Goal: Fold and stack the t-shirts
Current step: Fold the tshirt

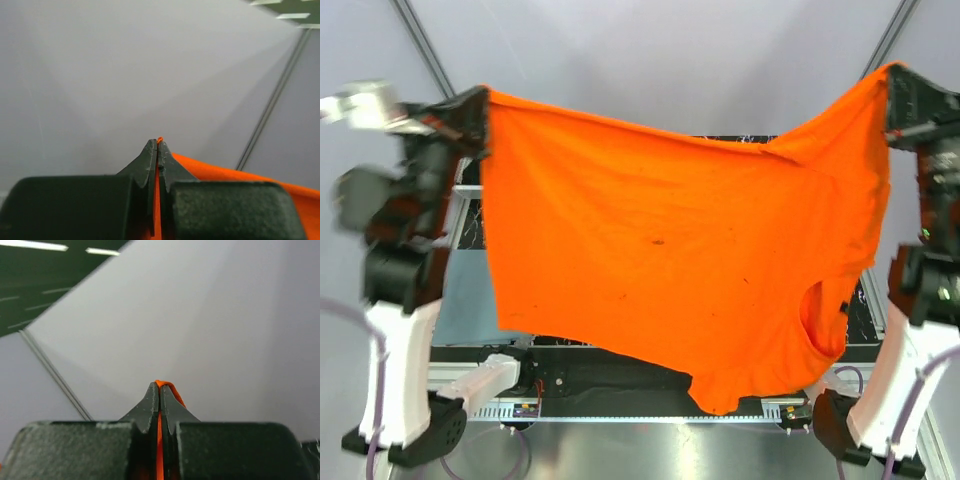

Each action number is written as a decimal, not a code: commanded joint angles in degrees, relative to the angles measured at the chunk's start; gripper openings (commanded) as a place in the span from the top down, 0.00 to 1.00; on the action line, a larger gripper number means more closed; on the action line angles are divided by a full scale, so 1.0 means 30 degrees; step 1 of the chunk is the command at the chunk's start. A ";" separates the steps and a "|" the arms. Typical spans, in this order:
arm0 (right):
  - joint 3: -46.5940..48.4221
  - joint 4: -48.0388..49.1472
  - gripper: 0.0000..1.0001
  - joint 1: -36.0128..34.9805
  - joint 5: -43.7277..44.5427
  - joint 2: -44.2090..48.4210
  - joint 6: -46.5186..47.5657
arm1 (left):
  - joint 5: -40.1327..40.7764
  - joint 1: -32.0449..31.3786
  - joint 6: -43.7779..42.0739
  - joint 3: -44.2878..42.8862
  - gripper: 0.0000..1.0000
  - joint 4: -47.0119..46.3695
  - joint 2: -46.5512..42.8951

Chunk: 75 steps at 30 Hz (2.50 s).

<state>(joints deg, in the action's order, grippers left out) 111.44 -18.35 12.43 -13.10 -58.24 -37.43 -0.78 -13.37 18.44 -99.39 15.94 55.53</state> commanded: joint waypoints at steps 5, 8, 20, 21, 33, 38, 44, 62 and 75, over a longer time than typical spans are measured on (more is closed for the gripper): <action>-0.7753 0.3330 1.00 0.0048 -0.0027 -0.1270 0.0404 | 0.2045 -0.0027 -0.1458 0.7771 1.00 -0.4165 0.3953; -1.1297 0.5231 1.00 0.0048 -0.0289 -0.2380 0.0260 | 0.2134 0.0031 -0.1369 0.9540 1.00 -0.5923 0.6004; -1.2366 0.9721 1.00 0.0048 -0.2598 -1.4272 0.0819 | 0.1868 0.0149 -0.1808 0.4689 1.00 -0.7807 1.9632; -1.1404 0.9604 1.00 0.0048 -0.2924 -1.4946 0.0701 | 0.2450 0.0178 -0.1926 0.4365 1.00 -0.7660 1.9925; -0.8846 0.7848 1.00 -0.0070 -0.2928 -1.8411 0.0378 | 0.1782 0.0705 -0.1956 0.0291 1.00 -0.6430 2.3208; -0.9836 0.5393 1.00 -0.0070 -0.2283 -1.6714 -0.0732 | 0.1461 0.0705 -0.2043 0.0026 1.00 -0.5551 2.3327; -1.2530 0.3131 1.00 -0.0099 -0.1462 -1.3550 -0.3309 | 0.1664 0.0793 -0.2044 0.0377 1.00 -0.4027 2.2830; -1.7074 -0.0474 1.00 -0.0187 -0.1668 -0.8451 -0.4838 | 0.3245 0.1144 -0.1517 0.0638 1.00 0.2010 2.1394; -1.8395 -0.1090 1.00 -0.0158 -0.1463 -0.7074 -0.4545 | 0.2836 0.1145 -0.0316 0.2075 1.00 0.3240 2.0778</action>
<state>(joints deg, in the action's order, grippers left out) 56.75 -20.93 12.10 -17.63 -82.65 -51.05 6.72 -10.41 16.40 -94.30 24.67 121.58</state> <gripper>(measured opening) 0.012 0.012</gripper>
